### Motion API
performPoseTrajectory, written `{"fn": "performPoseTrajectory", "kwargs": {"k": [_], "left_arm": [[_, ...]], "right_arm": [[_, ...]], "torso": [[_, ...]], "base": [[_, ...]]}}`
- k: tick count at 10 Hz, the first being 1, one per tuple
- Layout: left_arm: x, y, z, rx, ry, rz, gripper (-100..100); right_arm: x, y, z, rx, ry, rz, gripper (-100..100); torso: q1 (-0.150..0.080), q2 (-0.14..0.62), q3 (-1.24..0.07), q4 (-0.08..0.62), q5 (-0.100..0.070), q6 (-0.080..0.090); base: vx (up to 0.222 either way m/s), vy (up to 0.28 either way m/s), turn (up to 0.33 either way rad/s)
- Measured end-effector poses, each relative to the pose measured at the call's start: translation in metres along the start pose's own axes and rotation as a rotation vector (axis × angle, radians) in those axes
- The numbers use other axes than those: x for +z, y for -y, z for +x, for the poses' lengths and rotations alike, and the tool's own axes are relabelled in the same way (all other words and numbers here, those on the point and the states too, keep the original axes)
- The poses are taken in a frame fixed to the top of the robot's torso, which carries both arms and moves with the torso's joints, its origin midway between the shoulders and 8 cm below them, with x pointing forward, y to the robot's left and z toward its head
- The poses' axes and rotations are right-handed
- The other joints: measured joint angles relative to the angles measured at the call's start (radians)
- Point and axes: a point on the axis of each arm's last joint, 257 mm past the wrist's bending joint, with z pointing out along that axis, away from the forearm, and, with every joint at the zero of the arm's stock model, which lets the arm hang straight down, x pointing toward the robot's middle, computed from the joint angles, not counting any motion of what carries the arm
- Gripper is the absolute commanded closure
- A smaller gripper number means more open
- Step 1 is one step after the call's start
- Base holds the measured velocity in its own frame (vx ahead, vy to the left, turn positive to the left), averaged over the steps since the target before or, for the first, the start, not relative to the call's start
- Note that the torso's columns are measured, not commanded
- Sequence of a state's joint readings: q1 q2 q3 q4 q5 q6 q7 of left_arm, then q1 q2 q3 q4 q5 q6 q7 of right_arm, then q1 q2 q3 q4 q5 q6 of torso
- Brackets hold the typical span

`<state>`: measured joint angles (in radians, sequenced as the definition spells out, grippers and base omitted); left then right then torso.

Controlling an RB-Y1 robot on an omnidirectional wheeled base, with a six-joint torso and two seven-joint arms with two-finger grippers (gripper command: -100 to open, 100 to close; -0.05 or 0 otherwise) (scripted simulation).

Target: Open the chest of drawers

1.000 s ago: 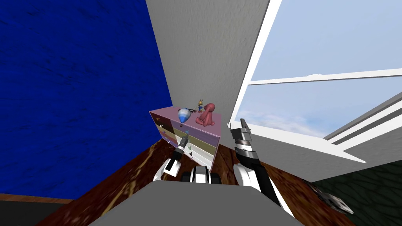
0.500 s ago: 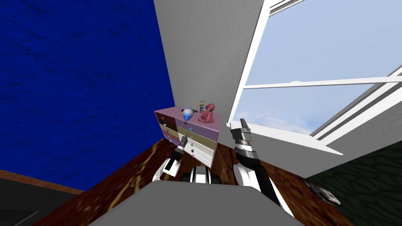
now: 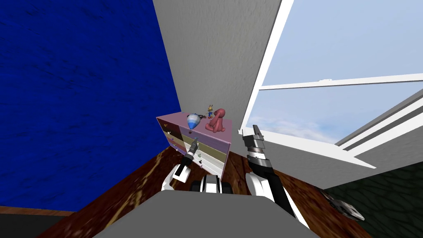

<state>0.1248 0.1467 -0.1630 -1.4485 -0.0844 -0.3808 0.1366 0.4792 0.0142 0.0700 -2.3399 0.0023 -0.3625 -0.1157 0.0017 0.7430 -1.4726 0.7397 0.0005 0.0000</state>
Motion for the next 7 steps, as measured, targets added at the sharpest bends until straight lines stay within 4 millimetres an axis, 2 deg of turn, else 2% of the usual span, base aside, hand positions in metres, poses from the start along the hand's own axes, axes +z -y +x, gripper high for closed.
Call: {"fn": "performPoseTrajectory", "kwargs": {"k": [1, 5, 6, 7], "left_arm": [[0.0004, 0.0002, -0.0002, 0.000, 0.000, -0.001, 100], [-0.0024, 0.0031, -0.0001, 0.000, -0.007, -0.001, 100], [-0.0036, 0.0041, 0.0000, 0.000, -0.009, -0.002, 100], [-0.0039, 0.0039, -0.0001, 0.000, -0.009, -0.003, -100]], "right_arm": [[0.0000, 0.0000, 0.0000, 0.000, 0.000, 0.000, 0], [0.0001, 0.0000, 0.0001, 0.000, 0.000, 0.000, 0], [0.0001, 0.0000, 0.0000, 0.000, 0.000, 0.000, 0], [0.0001, 0.0000, 0.0000, 0.000, 0.000, 0.000, 0]], "torso": [[0.000, -0.001, -0.001, -0.001, 0.000, 0.000], [0.000, 0.001, 0.000, 0.000, 0.000, 0.000], [-0.001, -0.005, -0.003, -0.002, 0.000, 0.000], [-0.004, -0.012, -0.007, -0.003, -0.001, 0.000]], "base": [[0.008, -0.003, 0.001], [-0.165, 0.055, 0.025], [-0.071, 0.033, 0.001], [0.085, -0.008, -0.030]]}}
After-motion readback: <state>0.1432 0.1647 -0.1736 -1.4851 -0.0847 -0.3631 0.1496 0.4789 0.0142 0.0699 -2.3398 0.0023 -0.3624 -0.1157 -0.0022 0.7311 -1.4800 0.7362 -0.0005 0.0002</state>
